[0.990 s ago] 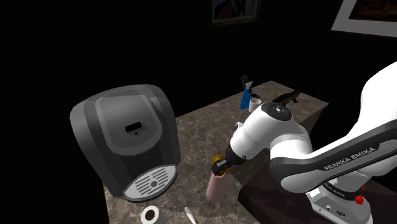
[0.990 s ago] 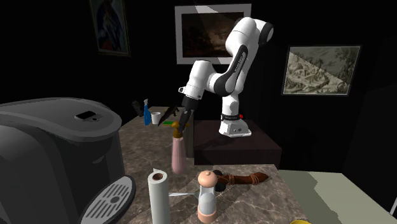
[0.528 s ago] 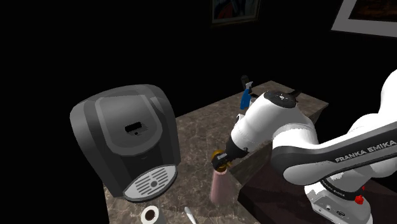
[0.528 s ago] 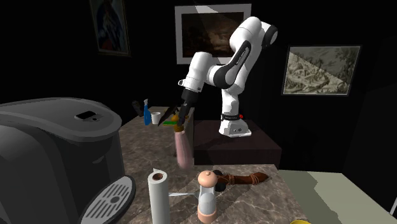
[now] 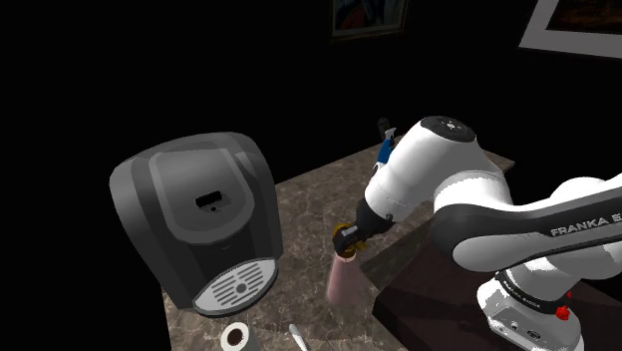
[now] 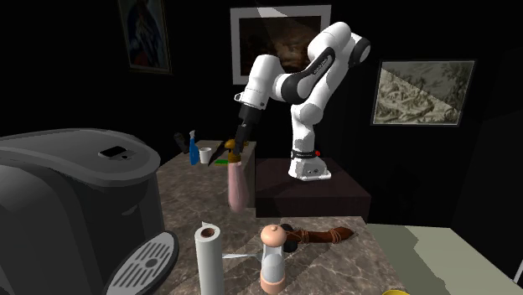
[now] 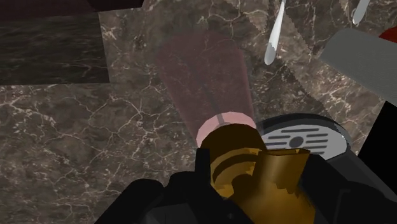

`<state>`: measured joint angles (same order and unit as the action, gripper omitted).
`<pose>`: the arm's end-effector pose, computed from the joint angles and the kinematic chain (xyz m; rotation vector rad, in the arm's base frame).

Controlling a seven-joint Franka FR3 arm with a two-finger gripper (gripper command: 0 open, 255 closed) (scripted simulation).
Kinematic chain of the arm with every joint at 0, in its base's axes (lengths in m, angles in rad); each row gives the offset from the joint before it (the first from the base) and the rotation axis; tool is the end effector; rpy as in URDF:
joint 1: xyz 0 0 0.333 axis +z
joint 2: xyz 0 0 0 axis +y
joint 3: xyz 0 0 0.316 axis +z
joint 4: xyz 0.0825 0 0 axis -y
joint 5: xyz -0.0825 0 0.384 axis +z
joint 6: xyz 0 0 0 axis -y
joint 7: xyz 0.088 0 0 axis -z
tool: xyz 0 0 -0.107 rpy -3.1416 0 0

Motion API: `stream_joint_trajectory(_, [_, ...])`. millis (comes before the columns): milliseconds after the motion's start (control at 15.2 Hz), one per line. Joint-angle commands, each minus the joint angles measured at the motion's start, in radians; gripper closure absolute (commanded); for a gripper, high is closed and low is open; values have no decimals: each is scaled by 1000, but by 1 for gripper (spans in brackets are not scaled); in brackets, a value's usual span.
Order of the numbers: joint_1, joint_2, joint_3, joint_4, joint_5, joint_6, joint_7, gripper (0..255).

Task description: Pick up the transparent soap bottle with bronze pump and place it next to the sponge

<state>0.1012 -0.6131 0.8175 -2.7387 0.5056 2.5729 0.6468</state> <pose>0.2590 0.2966 0.3816 -2.9313 0.2155 -0.4799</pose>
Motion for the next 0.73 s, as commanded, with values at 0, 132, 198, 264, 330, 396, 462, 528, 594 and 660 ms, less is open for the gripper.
stream_joint_trajectory(0, [5,-23,-16,16,-5,-38,0,255])
stream_joint_trajectory(132, [8,-43,-33,30,-11,-73,-2,255])
stream_joint_trajectory(198, [10,-53,-41,38,-14,-91,-3,255])
stream_joint_trajectory(264, [11,-62,-49,45,-18,-108,-4,255])
stream_joint_trajectory(330, [12,-71,-57,53,-21,-125,-4,255])
stream_joint_trajectory(396, [13,-79,-65,62,-25,-141,-5,255])
stream_joint_trajectory(462, [13,-87,-72,70,-28,-158,-5,255])
stream_joint_trajectory(528, [13,-95,-79,79,-32,-174,-6,255])
stream_joint_trajectory(594, [13,-102,-87,87,-36,-190,-6,255])
stream_joint_trajectory(660, [13,-109,-94,96,-40,-206,-6,255])
